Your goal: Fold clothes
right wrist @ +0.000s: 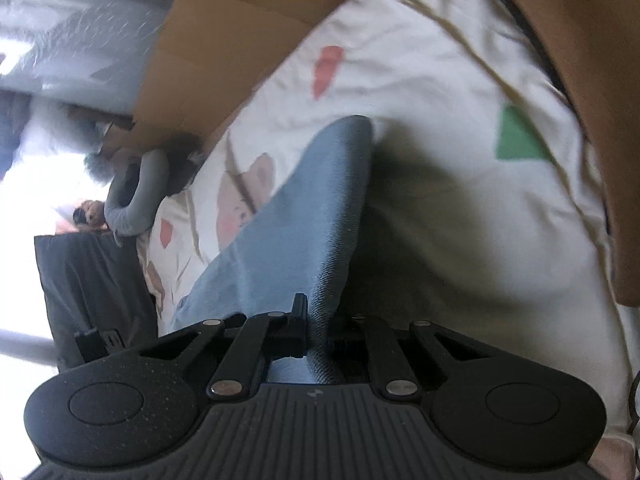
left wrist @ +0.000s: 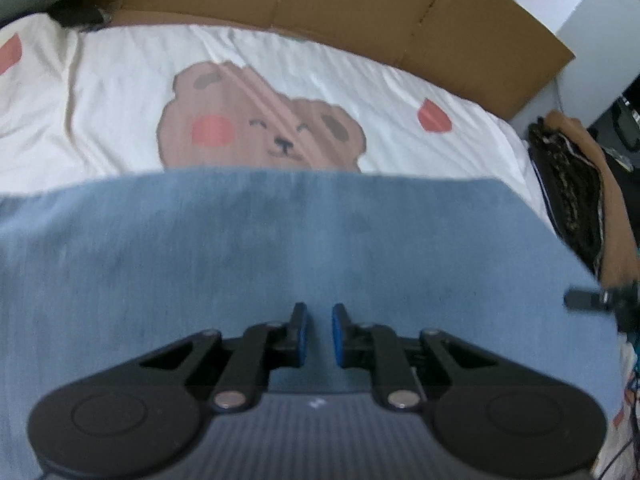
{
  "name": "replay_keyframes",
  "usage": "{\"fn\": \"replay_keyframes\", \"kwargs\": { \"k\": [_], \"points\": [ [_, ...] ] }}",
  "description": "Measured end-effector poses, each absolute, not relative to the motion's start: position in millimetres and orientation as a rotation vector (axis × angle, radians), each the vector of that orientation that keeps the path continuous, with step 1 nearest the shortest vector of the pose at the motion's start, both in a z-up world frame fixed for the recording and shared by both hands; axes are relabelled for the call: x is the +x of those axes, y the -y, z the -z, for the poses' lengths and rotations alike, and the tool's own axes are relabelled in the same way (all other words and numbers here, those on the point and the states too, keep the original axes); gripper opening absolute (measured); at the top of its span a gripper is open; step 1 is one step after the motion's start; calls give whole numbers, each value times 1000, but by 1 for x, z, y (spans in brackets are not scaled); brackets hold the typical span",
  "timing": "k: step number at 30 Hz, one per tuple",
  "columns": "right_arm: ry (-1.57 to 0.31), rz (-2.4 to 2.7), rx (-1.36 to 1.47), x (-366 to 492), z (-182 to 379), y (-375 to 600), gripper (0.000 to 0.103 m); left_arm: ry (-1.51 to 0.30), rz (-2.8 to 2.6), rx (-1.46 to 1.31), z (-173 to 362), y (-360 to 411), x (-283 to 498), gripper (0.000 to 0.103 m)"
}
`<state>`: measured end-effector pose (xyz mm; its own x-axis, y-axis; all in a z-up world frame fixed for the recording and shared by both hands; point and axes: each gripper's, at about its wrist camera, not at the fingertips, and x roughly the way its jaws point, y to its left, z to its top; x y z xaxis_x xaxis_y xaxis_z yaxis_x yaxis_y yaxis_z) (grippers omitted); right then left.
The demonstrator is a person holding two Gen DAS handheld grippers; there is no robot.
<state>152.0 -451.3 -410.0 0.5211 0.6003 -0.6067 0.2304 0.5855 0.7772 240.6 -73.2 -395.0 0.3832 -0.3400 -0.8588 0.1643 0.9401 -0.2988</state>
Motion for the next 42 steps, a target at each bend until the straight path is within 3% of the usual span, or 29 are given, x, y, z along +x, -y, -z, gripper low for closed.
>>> {"fn": "replay_keyframes", "kwargs": {
  "k": [19,22,24,31,35,42],
  "points": [
    [-1126,-262,623,194,282,349,6,-1116,299,-449,401,39,170,18],
    [-1152,-273,566,201,266,325,6,-1100,306,-480,397,34,170,36],
    [-1166,-283,541,206,257,309,6,-1063,301,-482,392,29,167,54],
    [-1188,-340,479,225,226,253,6,-948,235,-579,380,-8,155,60],
    [-1229,-338,410,238,217,218,6,-857,202,-625,365,-37,142,74],
    [-1260,-343,280,248,209,157,6,-750,116,-713,349,-76,117,74]
  ]
}}
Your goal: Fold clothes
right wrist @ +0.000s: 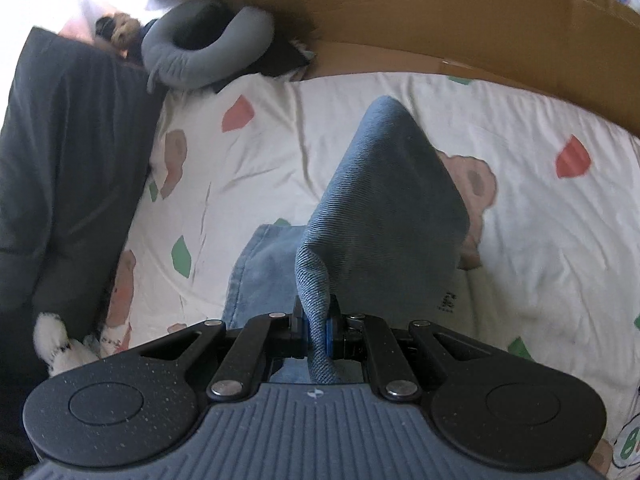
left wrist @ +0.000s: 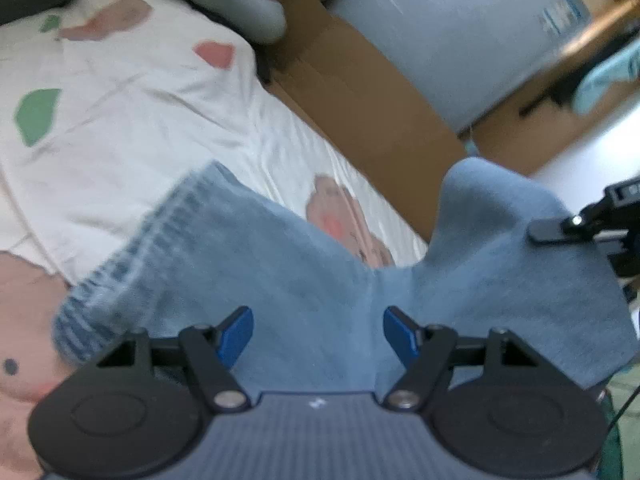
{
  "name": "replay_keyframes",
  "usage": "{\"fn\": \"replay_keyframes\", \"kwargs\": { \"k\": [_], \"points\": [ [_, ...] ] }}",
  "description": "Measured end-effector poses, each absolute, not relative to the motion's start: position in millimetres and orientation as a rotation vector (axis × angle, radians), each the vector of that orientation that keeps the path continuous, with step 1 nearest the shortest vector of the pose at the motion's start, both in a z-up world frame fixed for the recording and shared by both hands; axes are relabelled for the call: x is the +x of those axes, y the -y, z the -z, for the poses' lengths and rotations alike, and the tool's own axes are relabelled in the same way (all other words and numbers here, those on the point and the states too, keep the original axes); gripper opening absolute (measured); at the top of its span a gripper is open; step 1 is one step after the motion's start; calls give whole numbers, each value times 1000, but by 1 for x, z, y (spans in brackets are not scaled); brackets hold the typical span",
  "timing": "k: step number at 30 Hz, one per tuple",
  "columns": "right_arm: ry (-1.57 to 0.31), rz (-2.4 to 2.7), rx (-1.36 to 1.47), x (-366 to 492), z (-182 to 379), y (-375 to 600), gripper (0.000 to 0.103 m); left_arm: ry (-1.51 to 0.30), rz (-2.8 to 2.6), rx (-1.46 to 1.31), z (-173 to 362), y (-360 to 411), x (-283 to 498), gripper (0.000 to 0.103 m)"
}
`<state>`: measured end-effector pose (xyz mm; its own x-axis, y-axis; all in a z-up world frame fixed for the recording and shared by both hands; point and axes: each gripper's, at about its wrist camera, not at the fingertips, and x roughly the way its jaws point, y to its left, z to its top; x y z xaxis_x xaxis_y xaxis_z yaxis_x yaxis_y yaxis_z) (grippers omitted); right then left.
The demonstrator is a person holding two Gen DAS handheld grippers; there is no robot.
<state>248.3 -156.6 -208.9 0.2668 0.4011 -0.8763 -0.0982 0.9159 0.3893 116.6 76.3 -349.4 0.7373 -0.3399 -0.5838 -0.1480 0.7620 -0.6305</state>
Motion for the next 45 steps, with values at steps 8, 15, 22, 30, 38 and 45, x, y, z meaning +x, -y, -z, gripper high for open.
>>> {"fn": "replay_keyframes", "kwargs": {
  "k": [8,15,22,30,38,45],
  "points": [
    [-1279,-348,218,269,214,88,6,-641,36,-759,336,-109,108,74],
    [-1294,-316,237,283,236,48,6,-598,-33,-814,335,-139,100,73],
    [-1295,-330,162,290,271,8,6,-586,-101,-859,346,-161,88,72],
    [-1295,-342,34,283,302,-35,7,-578,-143,-882,350,-176,85,70],
    [-1270,-380,-51,262,312,-57,7,-564,-210,-898,351,-192,78,69],
    [-1370,-358,14,263,330,-60,27,-566,-233,-884,354,-204,74,69]
  ]
}}
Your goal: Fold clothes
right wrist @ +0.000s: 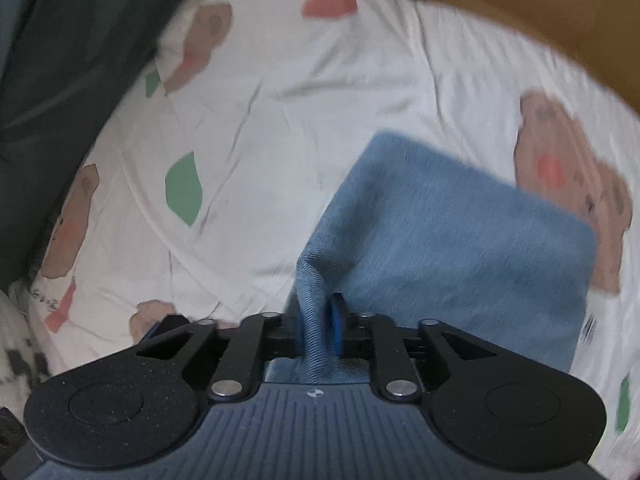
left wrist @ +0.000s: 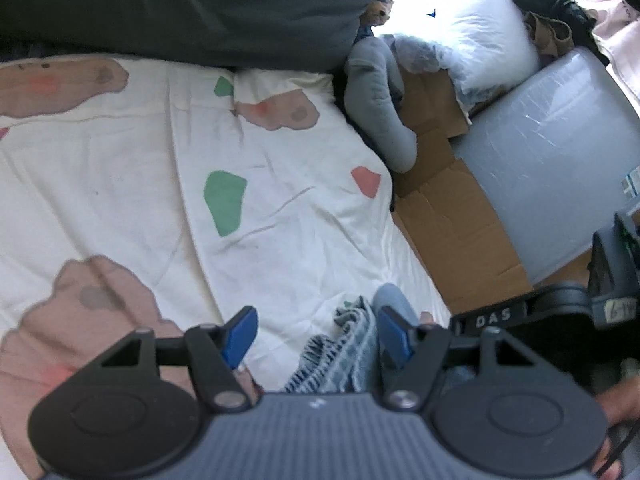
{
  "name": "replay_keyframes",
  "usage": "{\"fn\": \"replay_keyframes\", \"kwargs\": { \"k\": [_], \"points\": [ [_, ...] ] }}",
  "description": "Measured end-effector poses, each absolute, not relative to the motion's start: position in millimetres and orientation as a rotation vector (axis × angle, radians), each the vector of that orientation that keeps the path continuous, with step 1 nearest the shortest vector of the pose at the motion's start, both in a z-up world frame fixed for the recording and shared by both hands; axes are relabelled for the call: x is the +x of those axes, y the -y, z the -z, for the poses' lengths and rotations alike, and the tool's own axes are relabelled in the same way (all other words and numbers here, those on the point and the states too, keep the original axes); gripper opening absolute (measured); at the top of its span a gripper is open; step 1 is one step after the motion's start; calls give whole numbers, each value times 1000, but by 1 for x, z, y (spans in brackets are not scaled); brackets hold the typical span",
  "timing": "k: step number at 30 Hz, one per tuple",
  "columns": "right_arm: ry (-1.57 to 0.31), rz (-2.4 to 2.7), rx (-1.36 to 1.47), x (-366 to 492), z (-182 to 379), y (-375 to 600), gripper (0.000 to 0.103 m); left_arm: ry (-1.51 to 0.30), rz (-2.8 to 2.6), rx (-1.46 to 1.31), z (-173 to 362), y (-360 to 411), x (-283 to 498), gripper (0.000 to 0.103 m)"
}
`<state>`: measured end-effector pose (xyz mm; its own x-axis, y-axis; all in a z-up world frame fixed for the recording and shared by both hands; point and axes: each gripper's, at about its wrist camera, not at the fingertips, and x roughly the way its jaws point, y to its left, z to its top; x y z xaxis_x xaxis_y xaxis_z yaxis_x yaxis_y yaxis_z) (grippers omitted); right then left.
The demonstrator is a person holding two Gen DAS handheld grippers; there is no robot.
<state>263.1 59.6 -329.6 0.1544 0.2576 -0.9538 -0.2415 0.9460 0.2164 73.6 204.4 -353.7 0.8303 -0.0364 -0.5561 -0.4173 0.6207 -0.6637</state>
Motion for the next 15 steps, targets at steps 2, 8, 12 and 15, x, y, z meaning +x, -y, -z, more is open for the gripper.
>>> {"fn": "replay_keyframes", "kwargs": {
  "k": [2,8,12,15],
  "points": [
    [-1401,-386,59,263,321,-58,39,-566,-252,-878,353,-215,73,69],
    [-1346,-477,108,262,279,-34,55,-598,-238,-825,338,-228,79,69],
    [-1288,-484,161,265,264,25,55,-647,-152,-769,331,-210,82,69],
    [-1275,-499,128,269,270,72,55,-674,-143,-767,333,-197,77,72]
  ]
}}
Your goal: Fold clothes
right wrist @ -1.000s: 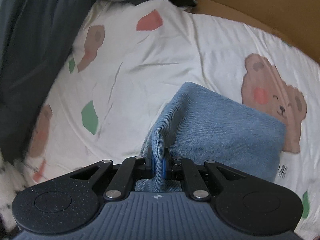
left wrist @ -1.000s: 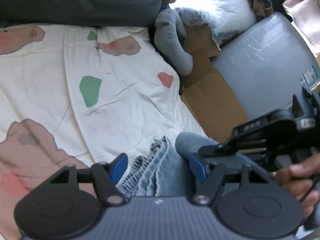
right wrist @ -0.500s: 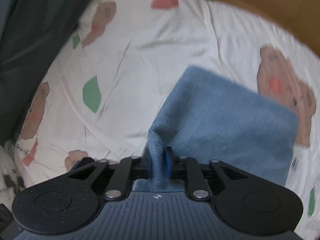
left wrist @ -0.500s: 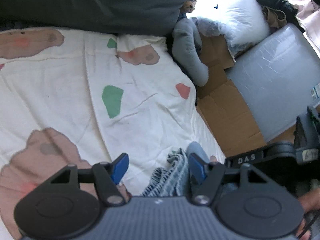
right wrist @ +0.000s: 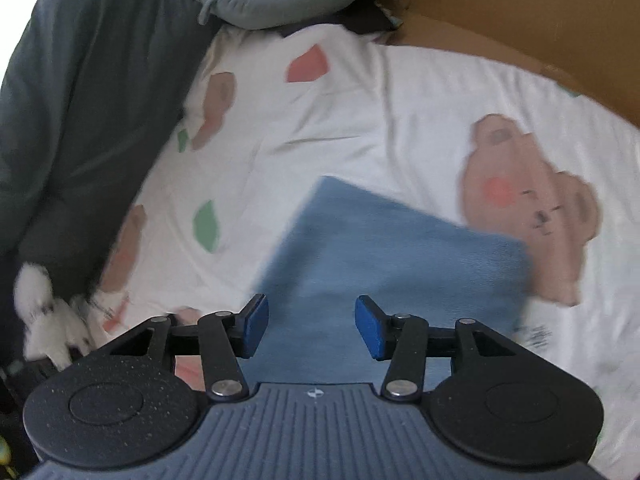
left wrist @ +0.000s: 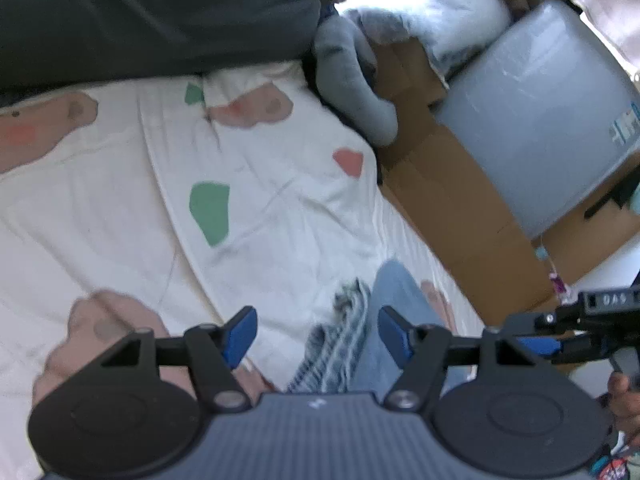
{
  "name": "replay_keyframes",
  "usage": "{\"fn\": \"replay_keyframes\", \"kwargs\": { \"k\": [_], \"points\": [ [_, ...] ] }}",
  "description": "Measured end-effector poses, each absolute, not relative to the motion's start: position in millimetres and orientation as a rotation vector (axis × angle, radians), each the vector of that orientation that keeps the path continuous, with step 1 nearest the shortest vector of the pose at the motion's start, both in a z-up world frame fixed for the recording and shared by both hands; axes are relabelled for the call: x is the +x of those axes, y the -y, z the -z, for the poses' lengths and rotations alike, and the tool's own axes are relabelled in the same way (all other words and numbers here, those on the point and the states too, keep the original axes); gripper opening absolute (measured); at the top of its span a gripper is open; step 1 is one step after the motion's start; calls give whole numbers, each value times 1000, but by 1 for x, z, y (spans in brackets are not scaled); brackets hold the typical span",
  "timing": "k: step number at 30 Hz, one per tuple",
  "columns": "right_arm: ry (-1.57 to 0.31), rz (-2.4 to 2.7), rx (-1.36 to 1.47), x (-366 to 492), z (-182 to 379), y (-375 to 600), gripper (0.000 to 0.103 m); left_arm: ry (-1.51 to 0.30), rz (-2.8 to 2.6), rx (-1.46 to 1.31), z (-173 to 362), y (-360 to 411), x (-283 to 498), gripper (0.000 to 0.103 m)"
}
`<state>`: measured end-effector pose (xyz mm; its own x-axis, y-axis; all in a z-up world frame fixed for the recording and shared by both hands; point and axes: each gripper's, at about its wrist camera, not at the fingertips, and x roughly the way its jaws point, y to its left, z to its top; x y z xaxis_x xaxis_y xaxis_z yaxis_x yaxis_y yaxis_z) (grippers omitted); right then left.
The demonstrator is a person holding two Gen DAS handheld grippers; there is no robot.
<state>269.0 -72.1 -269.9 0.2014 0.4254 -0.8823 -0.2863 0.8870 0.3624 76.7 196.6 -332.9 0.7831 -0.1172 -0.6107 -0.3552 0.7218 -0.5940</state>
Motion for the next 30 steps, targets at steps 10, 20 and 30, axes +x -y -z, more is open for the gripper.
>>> {"fn": "replay_keyframes", "kwargs": {
  "k": [10,20,30],
  "points": [
    [-1320,-469,253,257,342,182,55,-819,-76,-830,355,-161,64,73],
    [-1374,-550,425,199,418,218,51,-956,-1,-852,368,-127,63,70],
    [-1415,-647,538,178,427,225,23,-1006,61,-900,375,-128,68,17]
  ]
}}
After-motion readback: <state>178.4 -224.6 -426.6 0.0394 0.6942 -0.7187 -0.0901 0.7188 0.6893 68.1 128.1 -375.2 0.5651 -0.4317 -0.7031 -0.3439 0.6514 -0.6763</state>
